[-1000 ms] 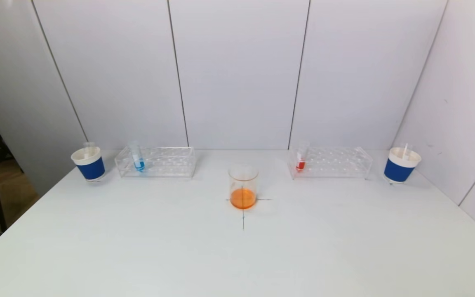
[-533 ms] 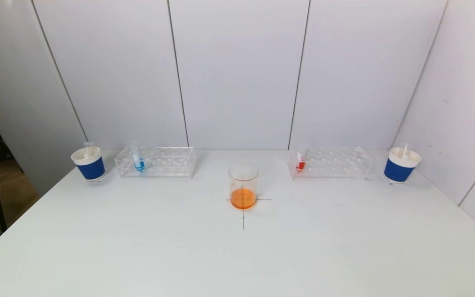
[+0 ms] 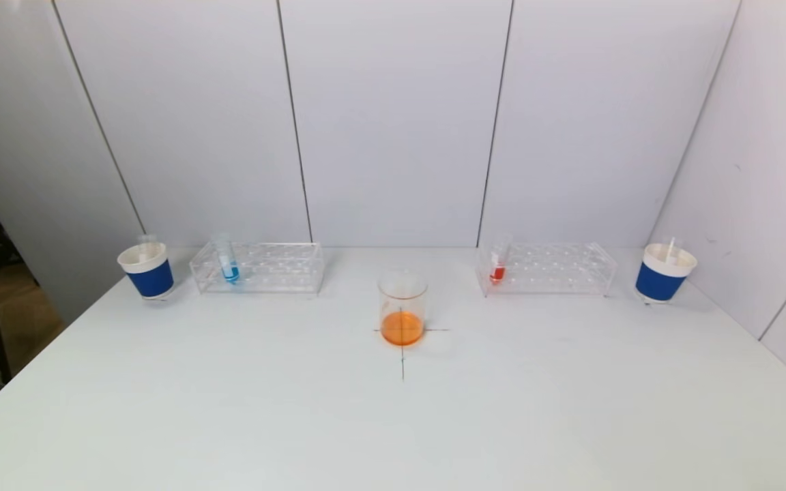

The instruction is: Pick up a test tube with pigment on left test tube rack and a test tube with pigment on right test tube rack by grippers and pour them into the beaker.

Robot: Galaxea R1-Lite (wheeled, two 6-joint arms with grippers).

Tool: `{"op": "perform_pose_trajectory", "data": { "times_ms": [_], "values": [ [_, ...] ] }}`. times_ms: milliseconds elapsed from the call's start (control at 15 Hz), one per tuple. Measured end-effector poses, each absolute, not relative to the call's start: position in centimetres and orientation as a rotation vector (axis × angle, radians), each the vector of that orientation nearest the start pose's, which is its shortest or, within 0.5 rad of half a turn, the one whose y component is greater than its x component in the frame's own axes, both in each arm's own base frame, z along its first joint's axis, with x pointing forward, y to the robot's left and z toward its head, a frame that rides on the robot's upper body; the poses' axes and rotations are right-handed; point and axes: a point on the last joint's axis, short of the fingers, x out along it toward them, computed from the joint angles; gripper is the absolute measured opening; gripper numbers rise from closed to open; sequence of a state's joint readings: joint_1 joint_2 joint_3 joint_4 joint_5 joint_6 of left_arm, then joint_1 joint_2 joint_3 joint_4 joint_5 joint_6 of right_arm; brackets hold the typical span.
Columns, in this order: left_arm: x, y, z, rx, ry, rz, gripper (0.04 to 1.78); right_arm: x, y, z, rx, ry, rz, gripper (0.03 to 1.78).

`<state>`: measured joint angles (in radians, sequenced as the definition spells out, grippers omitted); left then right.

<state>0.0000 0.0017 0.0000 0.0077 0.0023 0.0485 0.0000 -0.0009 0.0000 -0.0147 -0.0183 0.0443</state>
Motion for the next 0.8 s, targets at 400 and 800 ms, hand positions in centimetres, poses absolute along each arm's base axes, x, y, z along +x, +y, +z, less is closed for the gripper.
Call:
{"op": "perform_pose_trajectory", "data": {
  "times_ms": [400,800],
  "values": [
    [-2.27,0.01,7.47,0.049,0.009,0.003,1.76,-2.28,-0.04,7.69,0.044,-0.015,-0.018,1.77],
    [-2.27,0.01,7.47,0.049,0.009,0.003,1.76,-2.28,-0.04,7.7,0.047,-0.015,-0.018,1.77]
  ]
}}
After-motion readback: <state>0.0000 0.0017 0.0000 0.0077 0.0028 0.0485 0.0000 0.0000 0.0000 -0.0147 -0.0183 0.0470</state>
